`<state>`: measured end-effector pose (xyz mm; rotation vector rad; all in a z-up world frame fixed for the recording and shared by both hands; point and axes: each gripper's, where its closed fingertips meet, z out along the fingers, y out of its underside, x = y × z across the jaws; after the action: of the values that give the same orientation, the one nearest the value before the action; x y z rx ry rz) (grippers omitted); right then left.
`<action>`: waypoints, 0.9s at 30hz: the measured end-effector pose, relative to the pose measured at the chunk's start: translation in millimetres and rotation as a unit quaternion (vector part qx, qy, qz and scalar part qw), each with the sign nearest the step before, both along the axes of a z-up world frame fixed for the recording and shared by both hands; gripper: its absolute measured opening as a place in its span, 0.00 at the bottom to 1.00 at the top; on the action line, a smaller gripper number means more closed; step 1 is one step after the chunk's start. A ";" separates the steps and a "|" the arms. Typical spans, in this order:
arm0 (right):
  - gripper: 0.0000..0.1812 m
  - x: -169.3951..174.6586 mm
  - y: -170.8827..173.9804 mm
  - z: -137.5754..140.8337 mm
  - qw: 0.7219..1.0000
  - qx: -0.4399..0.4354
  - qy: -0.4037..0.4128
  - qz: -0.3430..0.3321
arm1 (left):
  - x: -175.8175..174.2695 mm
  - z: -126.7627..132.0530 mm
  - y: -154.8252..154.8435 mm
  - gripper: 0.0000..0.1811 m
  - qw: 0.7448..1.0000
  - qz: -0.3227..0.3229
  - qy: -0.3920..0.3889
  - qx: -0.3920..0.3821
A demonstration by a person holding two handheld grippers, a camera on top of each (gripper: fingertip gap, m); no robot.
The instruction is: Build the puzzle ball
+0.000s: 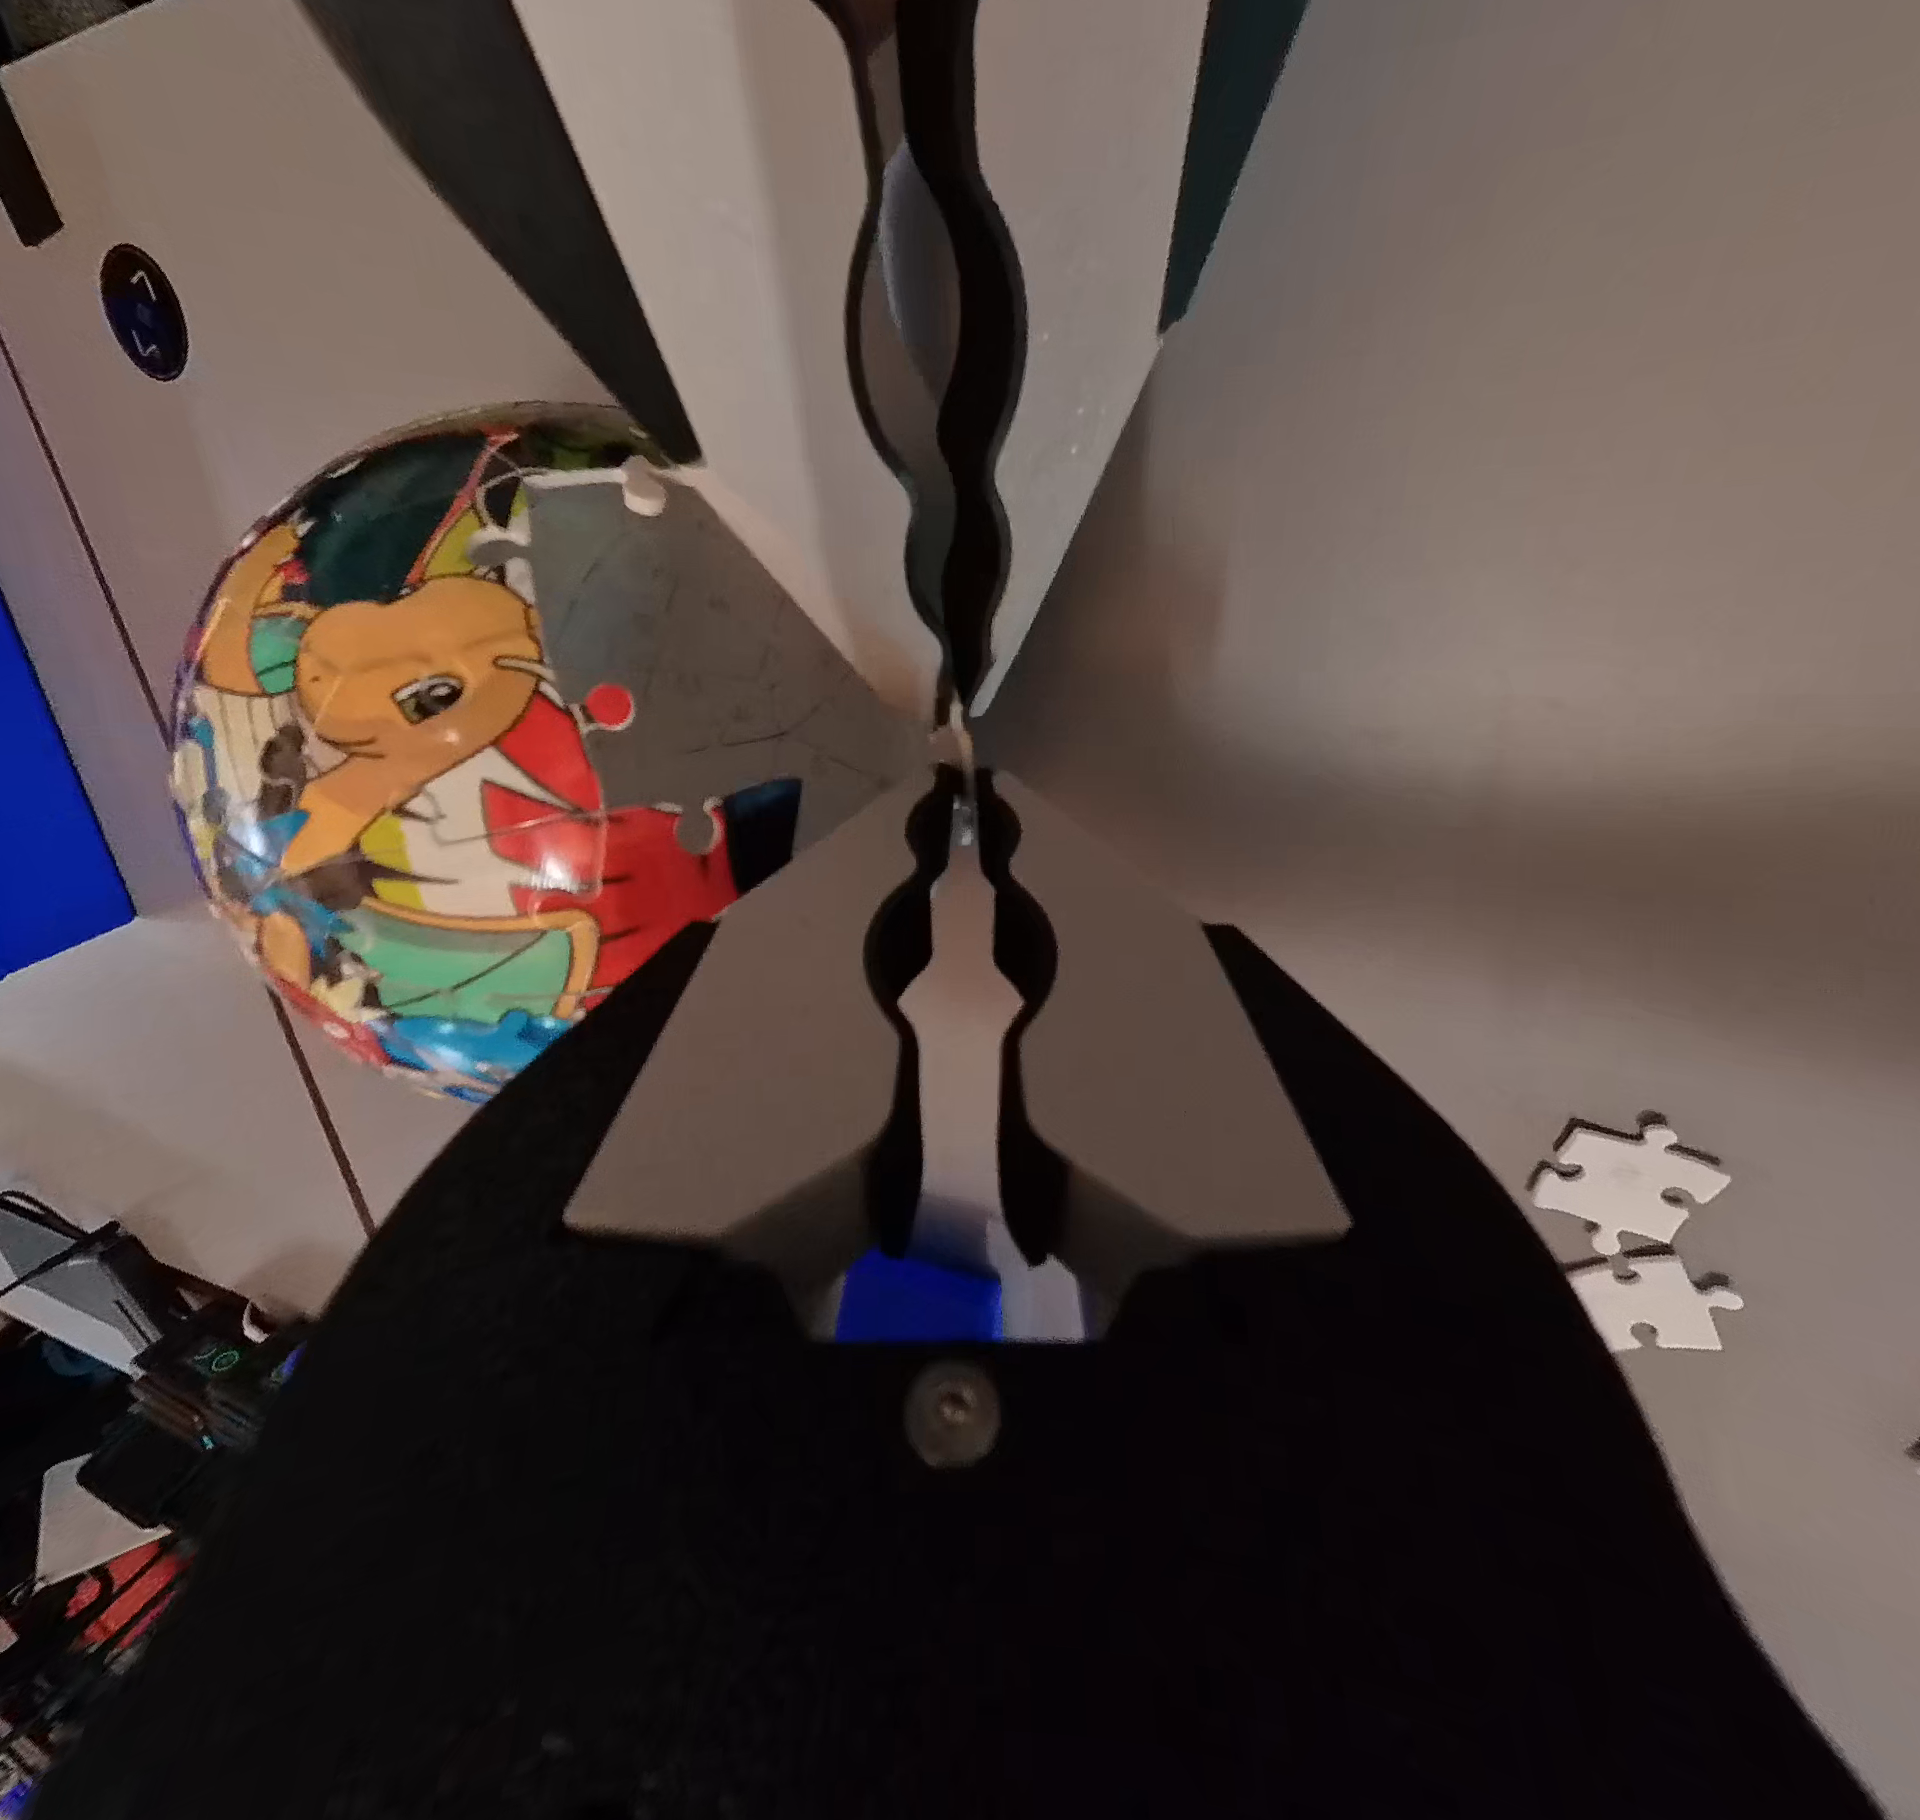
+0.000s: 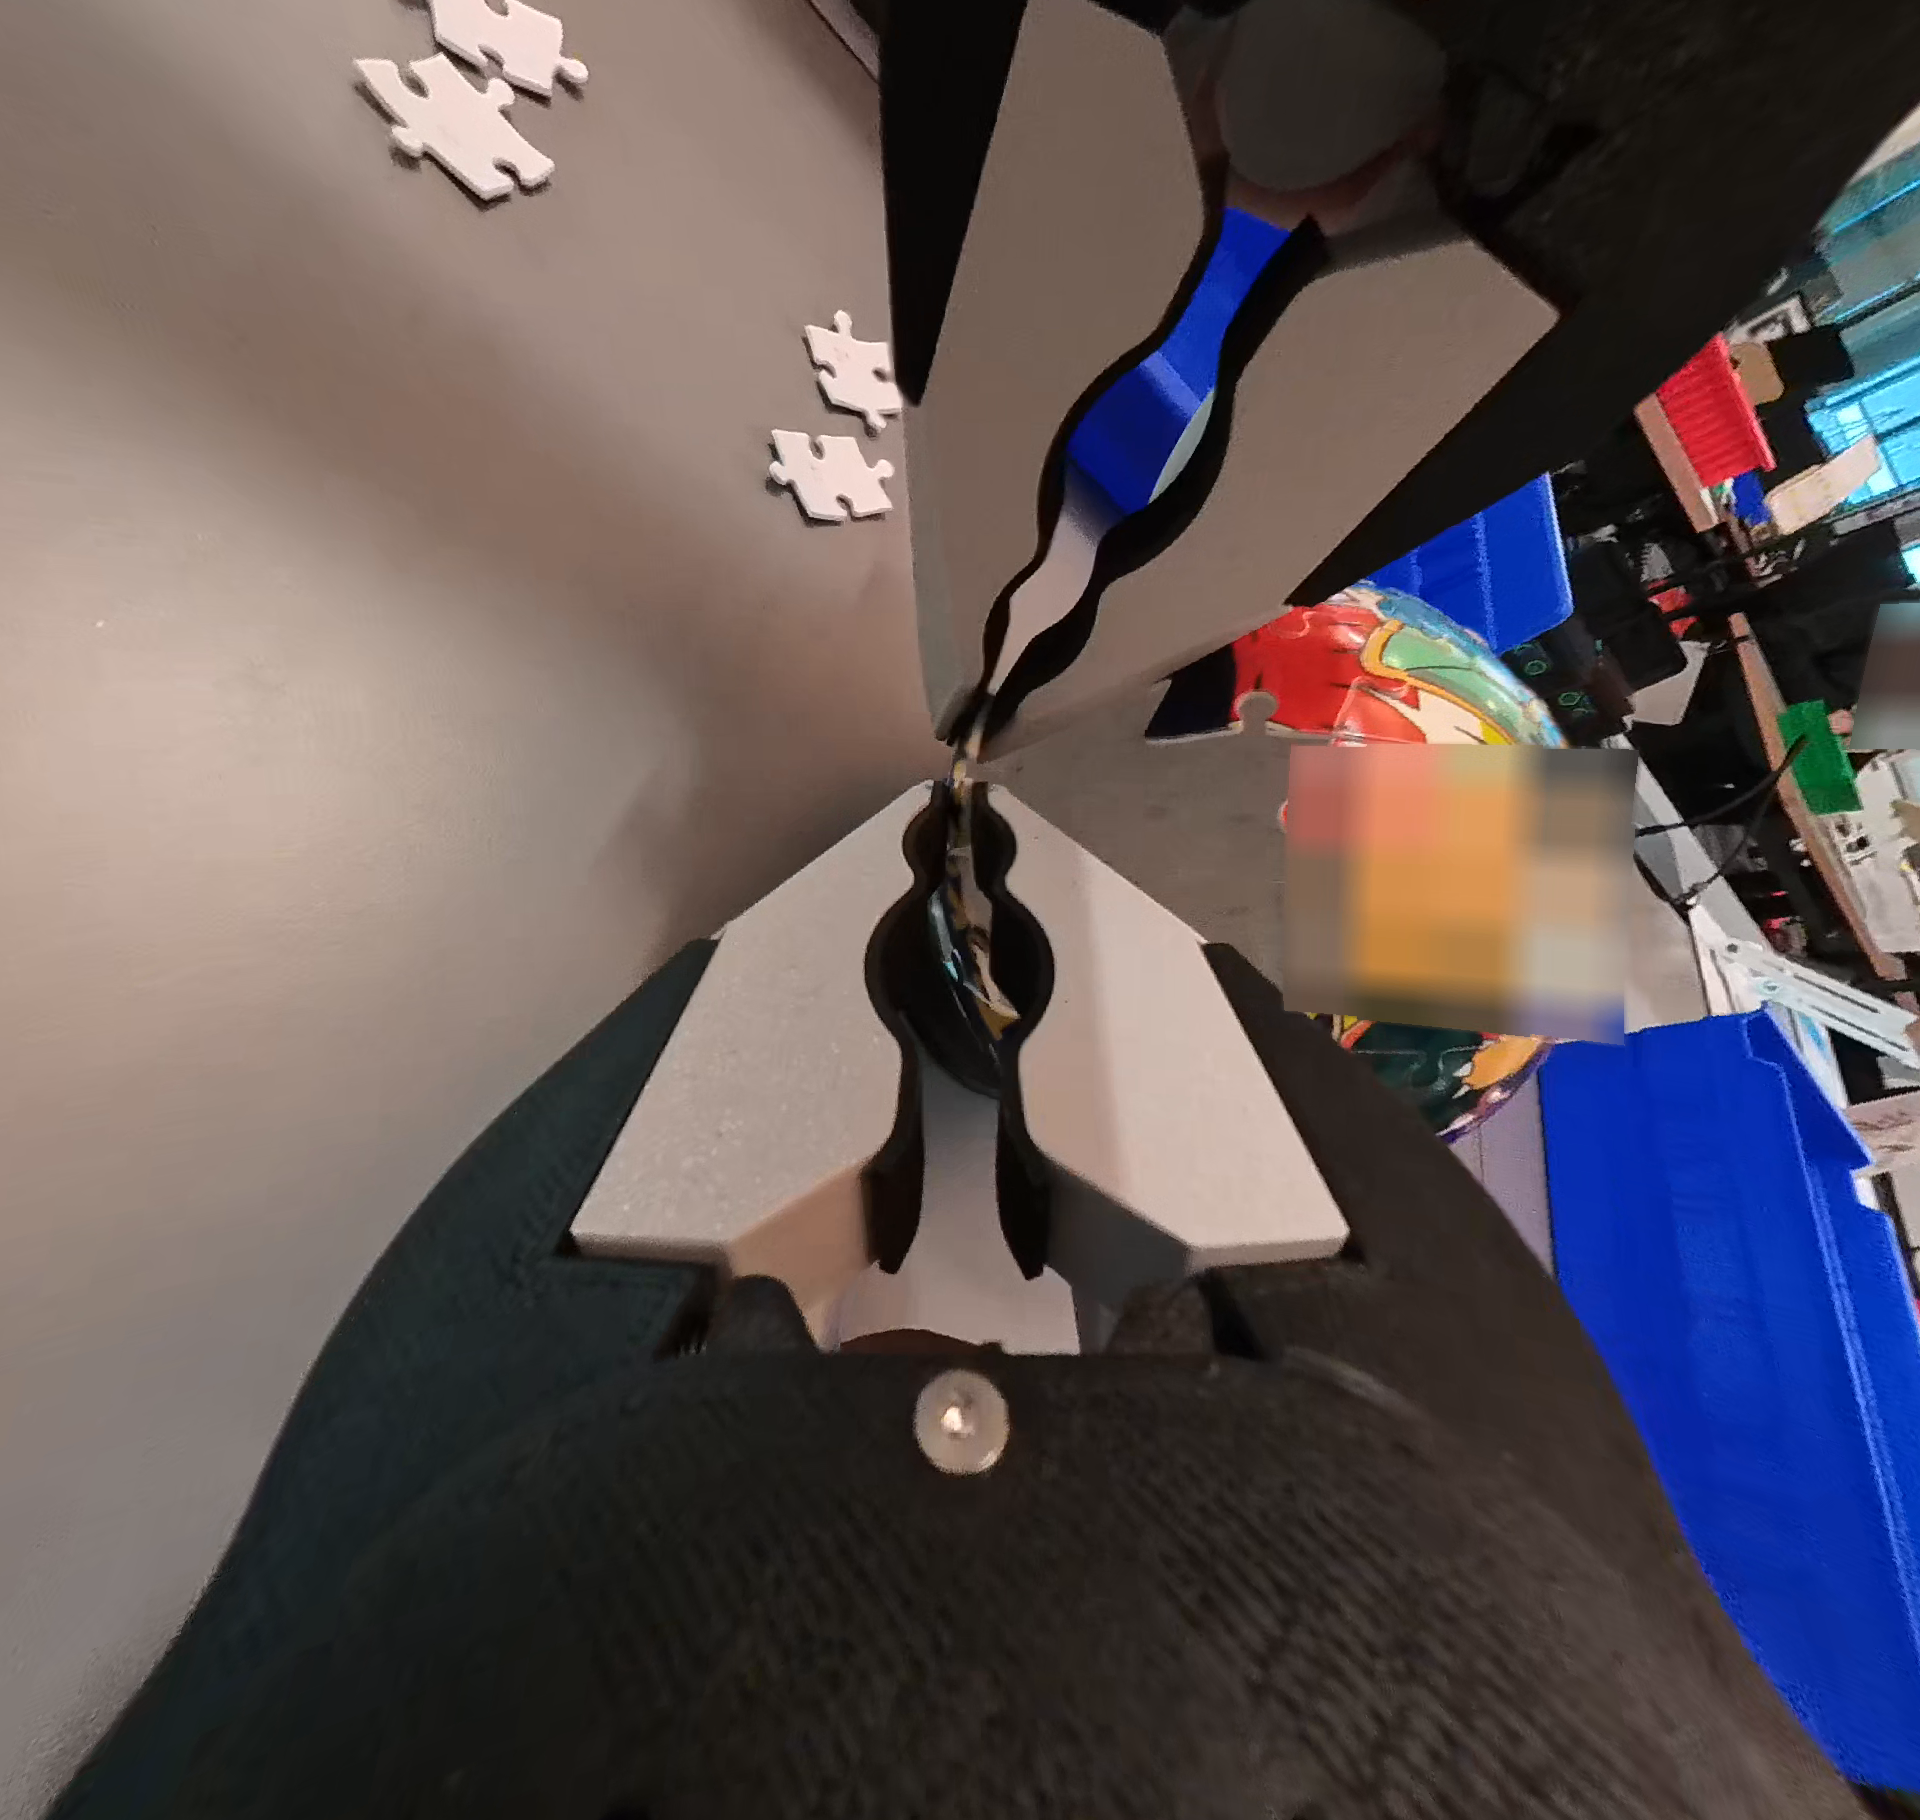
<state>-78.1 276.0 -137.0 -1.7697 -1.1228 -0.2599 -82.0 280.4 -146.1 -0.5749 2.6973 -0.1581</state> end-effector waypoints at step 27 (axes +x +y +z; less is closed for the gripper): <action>0.00 -7.6 -25.9 7.4 0.999 0.038 -0.020 -0.001 | -30.1 29.8 -20.1 0.18 0.976 0.150 -0.157 0.033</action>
<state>-85.7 250.1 -129.6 -1.7043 -1.1255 -0.3361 -112.0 260.2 -116.3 -0.8498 2.2724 -0.0690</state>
